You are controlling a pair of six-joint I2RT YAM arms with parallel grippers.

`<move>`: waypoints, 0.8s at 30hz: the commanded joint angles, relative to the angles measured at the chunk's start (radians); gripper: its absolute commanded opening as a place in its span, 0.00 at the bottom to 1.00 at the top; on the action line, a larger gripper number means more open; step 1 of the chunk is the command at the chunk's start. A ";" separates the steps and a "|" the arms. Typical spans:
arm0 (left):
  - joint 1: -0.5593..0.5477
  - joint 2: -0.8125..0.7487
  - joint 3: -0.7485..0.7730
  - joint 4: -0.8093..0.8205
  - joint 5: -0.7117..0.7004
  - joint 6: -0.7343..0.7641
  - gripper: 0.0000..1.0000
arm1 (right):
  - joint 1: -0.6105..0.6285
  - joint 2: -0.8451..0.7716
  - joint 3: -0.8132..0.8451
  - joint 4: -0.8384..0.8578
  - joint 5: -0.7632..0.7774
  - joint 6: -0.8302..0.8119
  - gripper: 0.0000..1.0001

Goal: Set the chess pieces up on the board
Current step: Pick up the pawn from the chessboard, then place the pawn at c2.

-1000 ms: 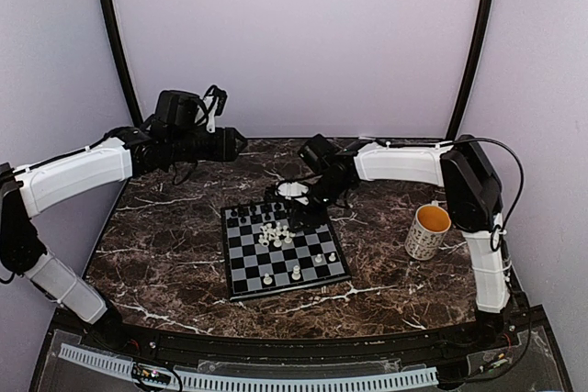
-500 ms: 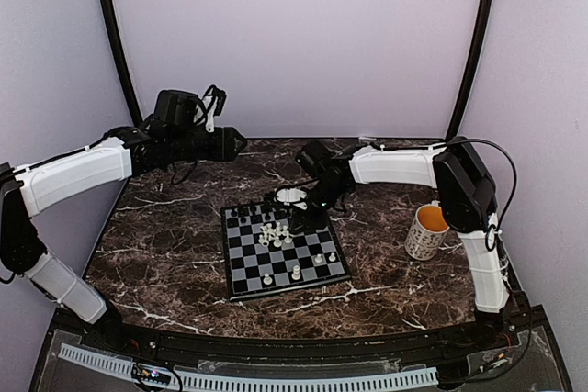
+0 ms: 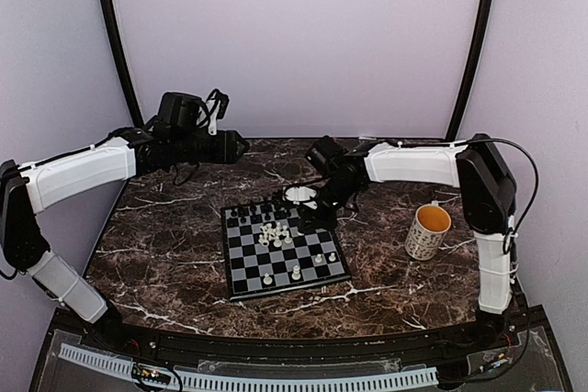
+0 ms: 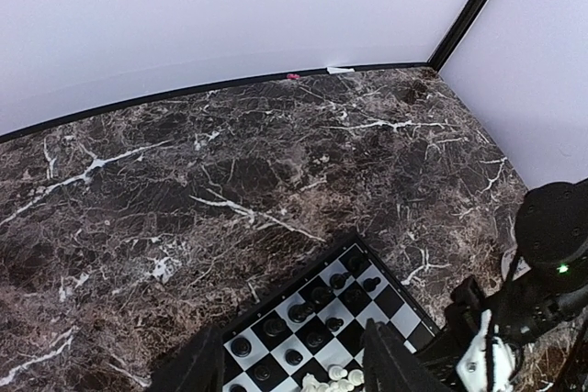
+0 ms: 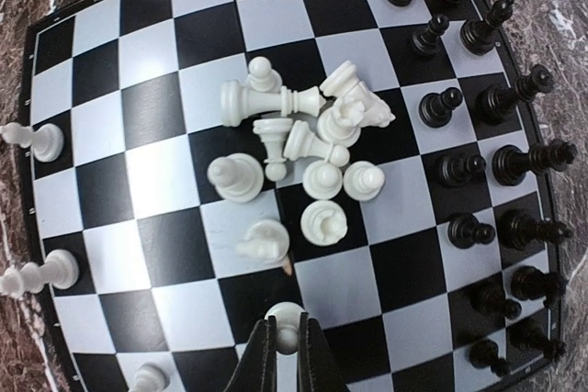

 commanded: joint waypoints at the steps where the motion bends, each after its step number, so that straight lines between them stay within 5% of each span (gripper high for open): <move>1: 0.010 -0.005 0.005 0.001 0.014 -0.009 0.54 | 0.010 -0.136 -0.072 0.002 -0.001 0.009 0.03; 24: 0.018 0.003 0.012 -0.005 0.033 -0.011 0.54 | 0.126 -0.124 -0.209 0.030 0.056 -0.003 0.04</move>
